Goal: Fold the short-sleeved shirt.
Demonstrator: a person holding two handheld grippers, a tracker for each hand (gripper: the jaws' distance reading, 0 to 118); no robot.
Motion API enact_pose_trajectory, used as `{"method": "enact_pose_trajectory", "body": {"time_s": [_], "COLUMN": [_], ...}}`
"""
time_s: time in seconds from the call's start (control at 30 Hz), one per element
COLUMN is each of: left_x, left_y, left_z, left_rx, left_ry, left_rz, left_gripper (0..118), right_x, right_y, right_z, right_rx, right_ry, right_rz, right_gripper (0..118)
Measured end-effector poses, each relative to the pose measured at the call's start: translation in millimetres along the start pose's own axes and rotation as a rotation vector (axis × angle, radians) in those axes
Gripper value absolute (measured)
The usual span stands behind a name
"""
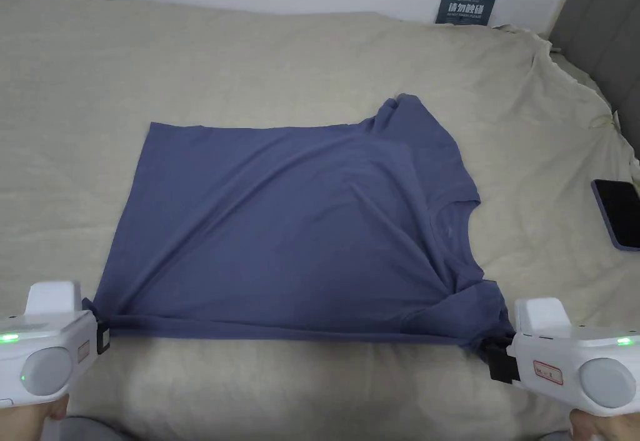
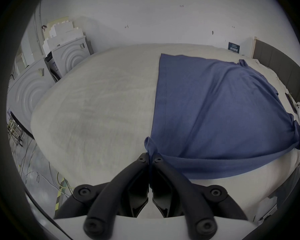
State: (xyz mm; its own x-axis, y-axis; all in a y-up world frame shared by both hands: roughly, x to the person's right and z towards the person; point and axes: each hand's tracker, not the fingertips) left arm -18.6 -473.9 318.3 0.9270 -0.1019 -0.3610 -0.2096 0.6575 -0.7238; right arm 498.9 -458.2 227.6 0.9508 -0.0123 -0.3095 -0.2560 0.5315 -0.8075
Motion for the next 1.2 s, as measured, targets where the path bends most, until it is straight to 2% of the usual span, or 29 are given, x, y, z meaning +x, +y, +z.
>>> {"method": "enact_pose_trajectory", "body": {"time_s": [0.03, 0.07, 0.1, 0.13, 0.17, 0.2, 0.3, 0.37, 0.57, 0.7, 0.73, 0.8, 0.87, 0.9, 0.93, 1.03, 1.07, 1.2], "left_x": [0, -3, -6, -12, -21, -29, -46, -49, -17, 14, 23, 37, 47, 50, 52, 58, 60, 63], "left_y": [-1, 0, 1, 4, 7, 12, 33, 49, 77, 73, 70, 63, 57, 55, 53, 47, 45, 41], "left_z": [1, 2, 4, 6, 10, 15, 38, 51, 88, 104, 108, 109, 108, 105, 104, 103, 103, 105], "left_rx": [-0.007, -0.006, -0.009, -0.006, 0.003, 0.017, 0.094, 0.151, 0.348, 0.441, 0.472, 0.505, 0.507, 0.497, 0.488, 0.484, 0.487, 0.498], "left_ry": [0.014, 0.023, 0.037, 0.024, 0.007, 0.004, -0.036, -0.035, 0.012, -0.003, 0.005, 0.018, 0.014, 0.003, -0.014, -0.062, -0.067, -0.105], "left_rz": [0.021, 0.048, 0.09, 0.126, 0.172, 0.223, 0.346, 0.365, 0.214, 0.134, 0.106, 0.039, 0.011, 0.017, 0.025, 0.033, 0.028, 0.001], "left_gripper": [18, 42, 66, 87, 111, 118, 118, 118, 118, 118, 116, 101, 72, 59, 47, 8, 0, 0], "right_x": [1, 0, 1, 4, 7, 10, 18, 16, 11, -6, -11, -21, -28, -31, -34, -33, -34, -37], "right_y": [-1, -2, -2, -2, -2, -2, 10, 22, 53, 54, 51, 45, 39, 36, 32, 24, 22, 17], "right_z": [-1, 0, 3, 7, 12, 18, 42, 63, 116, 129, 128, 126, 122, 121, 120, 109, 108, 104], "right_rx": [-0.013, -0.013, -0.013, -0.011, -0.001, 0.012, 0.074, 0.139, 0.448, 0.626, 0.652, 0.67, 0.678, 0.681, 0.686, 0.69, 0.691, 0.69], "right_ry": [0.014, 0.022, 0.029, 0.034, 0.045, 0.042, 0.001, -0.05, -0.117, -0.166, -0.169, -0.166, -0.143, -0.129, -0.115, -0.102, -0.105, -0.106], "right_rz": [-0.012, -0.031, -0.053, -0.07, -0.081, -0.087, -0.099, -0.105, -0.162, -0.134, -0.119, -0.114, -0.127, -0.137, -0.146, -0.171, -0.171, -0.178], "right_gripper": [4, 11, 28, 56, 91, 99, 99, 99, 106, 113, 113, 112, 107, 101, 88, 14, 1, 0]}}
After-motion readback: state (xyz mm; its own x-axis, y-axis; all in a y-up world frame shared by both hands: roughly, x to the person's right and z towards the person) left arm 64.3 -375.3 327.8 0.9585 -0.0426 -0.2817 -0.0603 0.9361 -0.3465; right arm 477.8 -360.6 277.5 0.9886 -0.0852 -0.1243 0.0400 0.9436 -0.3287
